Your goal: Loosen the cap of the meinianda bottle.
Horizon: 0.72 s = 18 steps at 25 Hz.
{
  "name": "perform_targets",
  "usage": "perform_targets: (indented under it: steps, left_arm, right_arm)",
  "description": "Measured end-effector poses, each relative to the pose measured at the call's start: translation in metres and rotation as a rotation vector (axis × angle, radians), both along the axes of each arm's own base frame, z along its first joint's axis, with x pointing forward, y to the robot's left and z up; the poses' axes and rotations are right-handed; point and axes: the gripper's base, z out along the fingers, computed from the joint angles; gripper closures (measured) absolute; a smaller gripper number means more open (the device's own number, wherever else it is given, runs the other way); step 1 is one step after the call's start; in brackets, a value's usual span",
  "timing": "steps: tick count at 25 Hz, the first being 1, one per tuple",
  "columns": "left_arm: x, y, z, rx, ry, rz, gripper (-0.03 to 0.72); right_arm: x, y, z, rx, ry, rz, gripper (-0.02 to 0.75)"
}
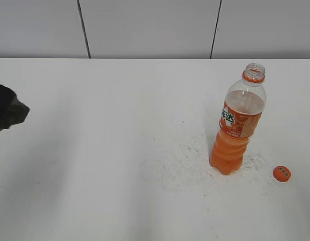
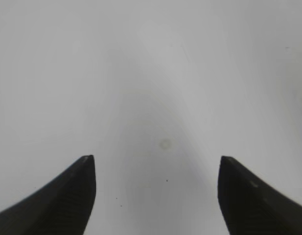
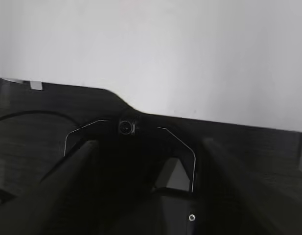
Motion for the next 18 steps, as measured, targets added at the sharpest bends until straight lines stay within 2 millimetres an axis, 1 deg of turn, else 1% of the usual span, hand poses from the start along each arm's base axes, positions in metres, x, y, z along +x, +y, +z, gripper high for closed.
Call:
perform_targets:
  steps: [1, 4, 5, 7, 9, 13, 16, 18]
  left_arm:
    - [-0.008, 0.005, 0.008, -0.025, -0.010, -0.019, 0.090]
    - [-0.034, 0.020, 0.028, -0.092, -0.026, -0.070, 0.094]
    - [-0.044, 0.027, 0.032, -0.106, -0.035, -0.090, 0.095]
    - [-0.066, 0.041, 0.038, -0.156, -0.051, -0.126, 0.095]
    - [-0.085, 0.053, 0.037, -0.181, -0.046, -0.163, 0.095]
    - [-0.117, 0.072, 0.025, -0.224, -0.026, -0.220, 0.096]
    - [-0.136, 0.085, 0.015, -0.251, -0.046, -0.260, 0.096]
    - [-0.144, 0.090, 0.008, -0.270, -0.066, -0.283, 0.096]
  right_arm:
    - [-0.009, 0.001, 0.002, 0.018, -0.010, 0.013, 0.267]
    - [-0.024, 0.000, 0.007, 0.036, -0.083, 0.028, 0.267]
    - [-0.027, 0.000, 0.008, 0.036, -0.101, 0.033, 0.267]
    - [-0.040, -0.002, 0.012, 0.038, -0.202, 0.050, 0.267]
    - [-0.051, -0.004, 0.014, 0.037, -0.277, 0.063, 0.267]
    - [-0.068, -0.008, 0.015, 0.008, -0.406, 0.088, 0.267]
    - [-0.073, -0.011, 0.014, -0.048, -0.462, 0.114, 0.267]
    - [-0.074, -0.013, 0.014, -0.086, -0.479, 0.133, 0.267]
